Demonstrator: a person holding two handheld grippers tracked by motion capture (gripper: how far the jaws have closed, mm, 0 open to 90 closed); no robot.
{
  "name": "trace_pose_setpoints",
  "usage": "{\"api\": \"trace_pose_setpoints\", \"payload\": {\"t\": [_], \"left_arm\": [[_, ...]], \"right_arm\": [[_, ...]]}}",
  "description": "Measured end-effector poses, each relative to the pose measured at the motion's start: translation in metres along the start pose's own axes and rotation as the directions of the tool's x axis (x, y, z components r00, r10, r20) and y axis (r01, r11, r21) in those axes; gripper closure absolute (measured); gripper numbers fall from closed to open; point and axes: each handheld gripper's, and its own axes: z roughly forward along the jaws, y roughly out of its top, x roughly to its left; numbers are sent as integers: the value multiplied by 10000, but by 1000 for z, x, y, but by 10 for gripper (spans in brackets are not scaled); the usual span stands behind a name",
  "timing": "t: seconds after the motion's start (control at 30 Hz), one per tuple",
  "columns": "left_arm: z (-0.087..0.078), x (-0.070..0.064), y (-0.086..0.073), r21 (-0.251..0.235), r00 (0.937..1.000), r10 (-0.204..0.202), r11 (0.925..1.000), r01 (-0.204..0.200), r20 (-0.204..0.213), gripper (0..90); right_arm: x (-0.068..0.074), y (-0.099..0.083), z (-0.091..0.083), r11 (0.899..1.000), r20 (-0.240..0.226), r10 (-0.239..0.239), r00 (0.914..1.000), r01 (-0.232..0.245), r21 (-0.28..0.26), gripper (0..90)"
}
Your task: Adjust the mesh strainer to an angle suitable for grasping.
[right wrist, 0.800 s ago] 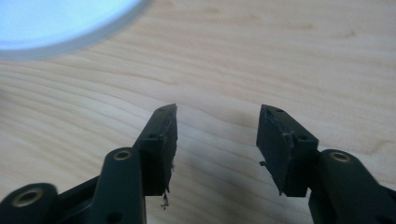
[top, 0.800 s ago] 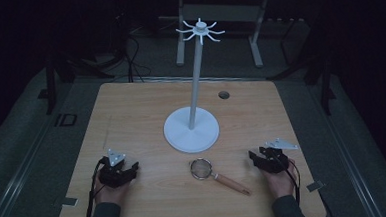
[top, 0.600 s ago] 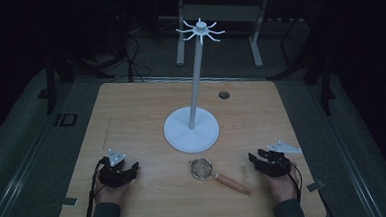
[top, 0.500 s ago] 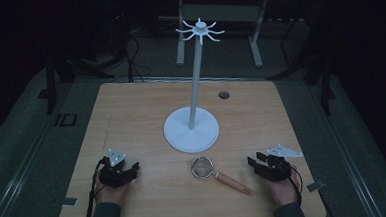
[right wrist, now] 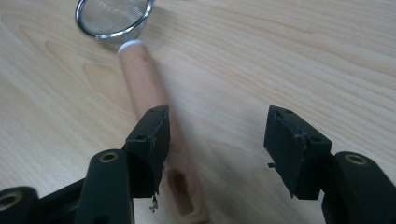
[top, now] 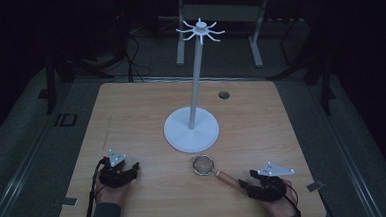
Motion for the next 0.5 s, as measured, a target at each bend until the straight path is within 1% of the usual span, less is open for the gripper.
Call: {"api": "trace_pose_setpoints", "payload": {"t": [0.07,0.13,0.2,0.23,0.3,0.33,0.4,0.43,0.47,0.5], "left_arm": [[0,0,0,-10,10000,-3,10000,3,0,402],[0,0,0,-4,10000,9,10000,-9,10,400],[0,0,0,-5,10000,0,10000,0,11,398],[0,0,0,-5,10000,0,10000,0,11,398],[0,0,0,-13,10000,-7,10000,7,7,398],[0,0,0,-13,10000,-12,10000,12,10,398],[0,0,0,-12,10000,-11,10000,11,10,398],[0,0,0,-11,10000,-5,10000,5,9,398],[0,0,0,-11,10000,-5,10000,5,9,398],[0,0,0,-10,10000,-5,10000,5,7,398]], "right_arm": [[2,0,0,10000,-48,13,10000,-12,46,391],[5,-1,1,9998,-91,-126,9999,127,130,382],[9,-2,3,9994,-259,-258,9993,264,239,381],[9,-2,3,9994,-259,-258,9993,264,239,381],[12,-2,6,9982,-263,-441,9987,451,391,383],[12,-3,8,9964,-253,-609,9978,623,569,402],[12,-3,9,9957,-247,-683,9974,697,615,416],[11,-3,10,9942,-396,-767,9963,794,723,476],[10,-2,10,9930,-493,-851,9952,887,775,502],[10,-2,10,9930,-493,-851,9952,887,775,502]]}}
